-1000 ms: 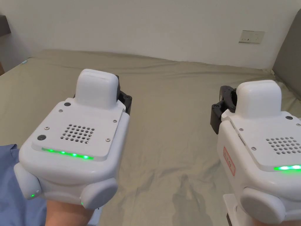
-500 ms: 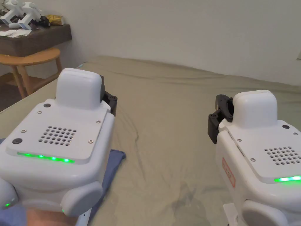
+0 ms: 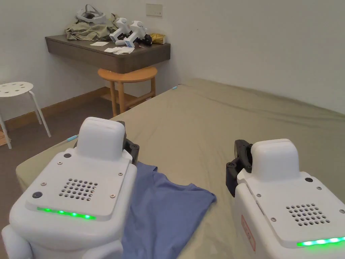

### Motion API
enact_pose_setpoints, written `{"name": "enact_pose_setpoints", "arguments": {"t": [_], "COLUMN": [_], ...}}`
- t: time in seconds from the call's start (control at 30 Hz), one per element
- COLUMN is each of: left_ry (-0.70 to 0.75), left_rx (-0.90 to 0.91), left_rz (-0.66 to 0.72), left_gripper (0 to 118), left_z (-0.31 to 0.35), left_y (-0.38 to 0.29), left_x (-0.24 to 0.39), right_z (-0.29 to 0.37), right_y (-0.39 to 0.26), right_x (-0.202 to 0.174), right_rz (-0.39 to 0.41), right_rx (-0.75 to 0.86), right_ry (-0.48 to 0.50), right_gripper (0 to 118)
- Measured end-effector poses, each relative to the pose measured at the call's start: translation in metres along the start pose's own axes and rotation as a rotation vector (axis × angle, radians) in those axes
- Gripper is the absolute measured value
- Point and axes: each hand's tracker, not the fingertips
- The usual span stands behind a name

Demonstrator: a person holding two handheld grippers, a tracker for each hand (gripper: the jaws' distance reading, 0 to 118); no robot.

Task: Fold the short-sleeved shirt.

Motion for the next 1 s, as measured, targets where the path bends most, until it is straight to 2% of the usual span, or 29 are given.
{"name": "enact_pose_setpoints", "arguments": {"t": [0.3,0.43,0.63,0.87,0.9,0.97,1.0], "left_ry": [-0.021,-0.157,-0.197,-0.213,-0.203,-0.184,-0.194], "left_rx": [-0.065,-0.334,-0.565,-0.764,-0.793,-0.848,-0.868], "left_rz": [-0.008,0.003,0.093,0.050,0.058,0.069,0.069], "left_gripper": [0,0,0,0,13,91,116], "left_z": [-0.030,-0.082,-0.163,-0.238,-0.246,-0.262,-0.267], "left_y": [-0.020,-0.042,-0.123,-0.209,-0.217,-0.234,-0.241], "left_x": [0.003,0.008,0.018,0.039,0.041,0.043,0.044], "right_z": [-0.011,-0.016,-0.028,-0.050,-0.052,-0.056,-0.058], "right_y": [-0.005,-0.011,-0.026,-0.050,-0.053,-0.060,-0.063], "right_x": [0.006,0.016,0.034,0.054,0.056,0.060,0.062], "right_rz": [0.003,0.017,0.025,0.039,0.046,0.051,0.048], "right_rx": [-0.009,-0.030,-0.076,-0.167,-0.179,-0.199,-0.208], "right_ry": [0.005,-0.015,-0.042,-0.054,-0.061,-0.070,-0.072], "right_gripper": [1,1,1,1,1,1,1]}}
